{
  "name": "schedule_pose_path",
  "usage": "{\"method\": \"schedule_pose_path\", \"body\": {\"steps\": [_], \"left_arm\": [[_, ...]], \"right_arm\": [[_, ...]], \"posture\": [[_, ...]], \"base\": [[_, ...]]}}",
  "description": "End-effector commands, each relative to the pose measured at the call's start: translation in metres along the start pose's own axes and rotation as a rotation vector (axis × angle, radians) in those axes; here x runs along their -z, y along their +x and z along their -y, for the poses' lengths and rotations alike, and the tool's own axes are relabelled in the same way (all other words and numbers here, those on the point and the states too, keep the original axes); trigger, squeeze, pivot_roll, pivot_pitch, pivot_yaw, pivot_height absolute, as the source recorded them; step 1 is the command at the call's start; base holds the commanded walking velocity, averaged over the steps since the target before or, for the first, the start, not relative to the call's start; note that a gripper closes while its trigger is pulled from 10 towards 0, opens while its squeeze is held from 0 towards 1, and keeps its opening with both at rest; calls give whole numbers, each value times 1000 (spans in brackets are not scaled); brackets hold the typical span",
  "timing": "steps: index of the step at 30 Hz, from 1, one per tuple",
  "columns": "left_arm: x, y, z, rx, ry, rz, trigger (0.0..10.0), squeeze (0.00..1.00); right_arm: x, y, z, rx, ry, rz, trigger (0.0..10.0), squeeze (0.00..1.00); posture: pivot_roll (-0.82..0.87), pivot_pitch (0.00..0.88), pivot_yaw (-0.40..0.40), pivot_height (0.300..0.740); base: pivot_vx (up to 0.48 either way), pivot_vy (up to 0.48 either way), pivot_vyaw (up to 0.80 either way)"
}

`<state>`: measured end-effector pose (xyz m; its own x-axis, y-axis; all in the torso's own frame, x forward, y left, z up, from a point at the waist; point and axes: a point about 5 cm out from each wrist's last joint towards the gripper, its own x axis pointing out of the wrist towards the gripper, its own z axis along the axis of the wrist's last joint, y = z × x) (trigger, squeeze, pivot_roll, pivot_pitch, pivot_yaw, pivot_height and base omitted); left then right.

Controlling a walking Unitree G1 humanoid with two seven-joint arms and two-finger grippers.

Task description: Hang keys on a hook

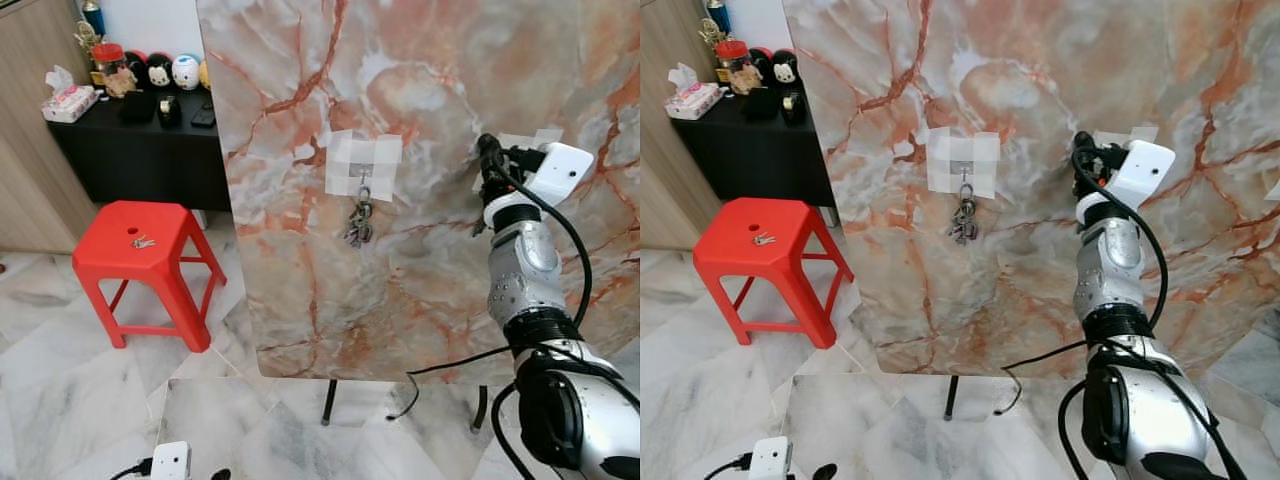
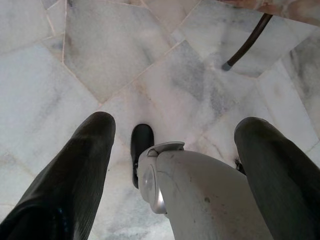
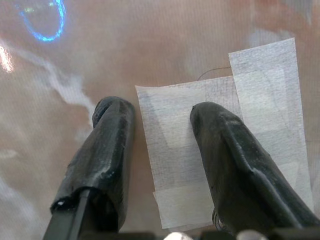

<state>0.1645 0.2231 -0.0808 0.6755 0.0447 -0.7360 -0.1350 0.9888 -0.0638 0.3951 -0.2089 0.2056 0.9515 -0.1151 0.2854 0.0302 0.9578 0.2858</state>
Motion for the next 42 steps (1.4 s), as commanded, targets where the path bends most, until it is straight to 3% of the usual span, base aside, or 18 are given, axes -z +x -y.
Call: {"method": "schedule_pose_path", "body": {"steps": [1,19,27,34,36,42], "left_arm": [[5,-2,-1,5,17,-24,10000,0],[6,-2,0,14,38,-32,10000,0],[9,-3,-2,9,35,-44,10000,0],[11,-4,-6,2,36,-53,10000,0],[12,-5,-9,0,34,-55,10000,0],[13,-6,-9,-1,34,-59,10000,0]], "right_arm": [[-10,4,10,40,8,20,10000,0],[-10,2,15,50,-2,21,10000,0],[3,-5,7,5,8,-1,10000,0],[31,-24,-6,-40,22,-57,10000,0],[44,-38,-11,-59,32,-78,10000,0],[55,-57,-18,-143,36,-85,10000,0]], "posture": [[122,74,-33,740],[121,77,-31,740],[122,76,-31,740],[125,69,-36,740],[125,64,-37,740],[124,60,-41,740]], "base": [[0,0,0],[0,0,0],[0,0,0],[0,0,0],[0,0,0],[0,0,0]]}}
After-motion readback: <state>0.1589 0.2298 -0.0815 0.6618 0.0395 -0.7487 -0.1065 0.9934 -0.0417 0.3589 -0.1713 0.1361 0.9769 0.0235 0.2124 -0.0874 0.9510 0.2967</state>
